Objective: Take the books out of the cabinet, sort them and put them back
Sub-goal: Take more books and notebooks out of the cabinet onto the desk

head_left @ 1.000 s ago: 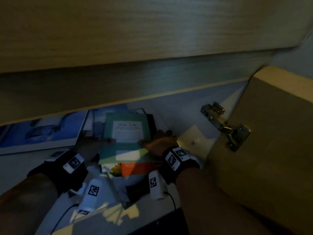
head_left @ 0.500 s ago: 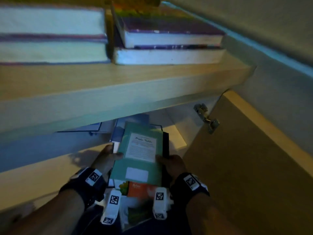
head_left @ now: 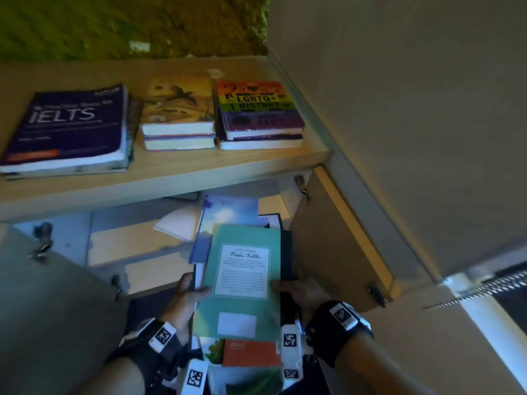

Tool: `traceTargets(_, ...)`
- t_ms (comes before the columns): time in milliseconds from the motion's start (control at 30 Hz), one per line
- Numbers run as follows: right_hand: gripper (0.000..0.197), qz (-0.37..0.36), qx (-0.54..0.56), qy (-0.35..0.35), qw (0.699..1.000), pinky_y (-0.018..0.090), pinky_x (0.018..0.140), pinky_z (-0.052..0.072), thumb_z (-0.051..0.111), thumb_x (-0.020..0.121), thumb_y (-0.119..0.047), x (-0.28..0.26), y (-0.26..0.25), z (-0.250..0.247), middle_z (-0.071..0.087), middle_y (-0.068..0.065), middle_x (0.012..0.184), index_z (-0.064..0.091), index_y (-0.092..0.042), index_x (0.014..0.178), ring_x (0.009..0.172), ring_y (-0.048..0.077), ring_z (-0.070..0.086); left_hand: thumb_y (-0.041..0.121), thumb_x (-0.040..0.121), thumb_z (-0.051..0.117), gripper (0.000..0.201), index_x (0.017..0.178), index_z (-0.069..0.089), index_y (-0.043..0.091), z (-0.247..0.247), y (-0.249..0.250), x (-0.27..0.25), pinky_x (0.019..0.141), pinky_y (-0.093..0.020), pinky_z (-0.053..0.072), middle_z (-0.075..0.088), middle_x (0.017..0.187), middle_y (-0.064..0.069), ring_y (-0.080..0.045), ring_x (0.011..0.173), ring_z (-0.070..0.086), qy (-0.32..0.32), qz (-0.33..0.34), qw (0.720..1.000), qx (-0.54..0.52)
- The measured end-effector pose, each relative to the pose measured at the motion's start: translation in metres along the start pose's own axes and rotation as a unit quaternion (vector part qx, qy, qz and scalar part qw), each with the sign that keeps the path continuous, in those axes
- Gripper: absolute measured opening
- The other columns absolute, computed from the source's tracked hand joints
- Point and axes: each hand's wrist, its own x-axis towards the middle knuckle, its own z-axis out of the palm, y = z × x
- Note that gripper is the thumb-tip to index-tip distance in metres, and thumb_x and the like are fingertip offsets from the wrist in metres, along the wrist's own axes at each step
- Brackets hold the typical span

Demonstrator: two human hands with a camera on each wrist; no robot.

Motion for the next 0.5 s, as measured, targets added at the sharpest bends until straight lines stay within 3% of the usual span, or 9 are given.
traceTargets(67, 0.043, 0.005, -0.002, -0.021, 1.000, 0.064, 0.093, 0.055, 0.077, 0.077, -0.001, -0.042, 0.005, -0.005, 0.075, 0.023, 0.112, 0.069, 0.003, 0.119, 0.102, 0.045, 0.072, -0.010, 0.081, 0.058, 0.044, 0.118, 0.060, 0.013, 0.008, -0.007, -0.057, 0.089, -0.059, 0.050, 0.072, 0.105, -0.027, -0.046, 0.095, 0.068, -0.010, 0.009, 1.000, -0.026)
traceTargets(133, 0.038, 0.000, -0.001, -0.045, 0.999, 0.066, 0.094, 0.054, 0.073, 0.081, 0.004, -0.075, 0.003, -0.009, 0.074, 0.025, 0.114, 0.069, 0.003, 0.119, 0.104, 0.047, 0.071, -0.006, 0.073, 0.066, 0.045, 0.110, 0.062, 0.019, 0.016, -0.011, -0.103, 0.082, -0.049, 0.053, 0.075, 0.098, -0.022, -0.041, 0.086, 0.071, -0.010, 0.034, 0.998, -0.050)
traceTargets(200, 0.037, -0.018, 0.001, -0.069, 0.997, 0.067, 0.095, 0.053, 0.070, 0.083, 0.007, -0.102, -0.006, -0.006, 0.073, 0.026, 0.116, 0.069, 0.002, 0.120, 0.105, 0.048, 0.071, -0.006, 0.062, 0.072, 0.053, 0.111, 0.063, 0.015, 0.017, -0.008, -0.132, 0.074, -0.043, 0.052, 0.075, 0.097, -0.021, -0.036, 0.081, 0.072, -0.001, 0.066, 0.997, -0.051)
traceTargets(333, 0.036, -0.079, -0.012, -0.107, 0.991, 0.068, 0.094, 0.053, 0.069, 0.085, 0.005, -0.128, -0.051, 0.024, 0.073, 0.028, 0.115, 0.066, 0.007, 0.121, 0.105, 0.050, 0.070, -0.006, 0.077, 0.067, 0.037, 0.110, 0.061, 0.009, 0.003, 0.038, -0.157, 0.088, -0.055, 0.051, 0.074, 0.103, -0.021, -0.046, 0.098, 0.067, 0.039, 0.137, 0.989, -0.033)
traceTargets(433, 0.053, -0.132, -0.027, -0.099, 0.986, 0.072, 0.090, 0.052, 0.081, 0.075, -0.004, -0.129, -0.100, 0.066, 0.074, 0.027, 0.112, 0.061, 0.003, 0.123, 0.102, 0.051, 0.070, -0.009, 0.086, 0.058, 0.030, 0.113, 0.057, 0.005, -0.019, 0.094, -0.159, 0.087, -0.054, 0.051, 0.071, 0.106, -0.027, -0.043, 0.093, 0.068, 0.052, 0.173, 0.983, -0.034)
traceTargets(500, 0.057, -0.162, -0.016, -0.096, 0.982, 0.066, 0.086, 0.057, 0.082, 0.076, -0.003, -0.120, -0.134, 0.094, 0.075, 0.025, 0.110, 0.056, 0.001, 0.126, 0.098, 0.046, 0.073, -0.008, 0.088, 0.057, 0.028, 0.114, 0.057, 0.004, -0.030, 0.135, -0.157, 0.085, -0.055, 0.051, 0.070, 0.108, -0.028, -0.043, 0.093, 0.067, 0.057, 0.195, 0.979, -0.029)
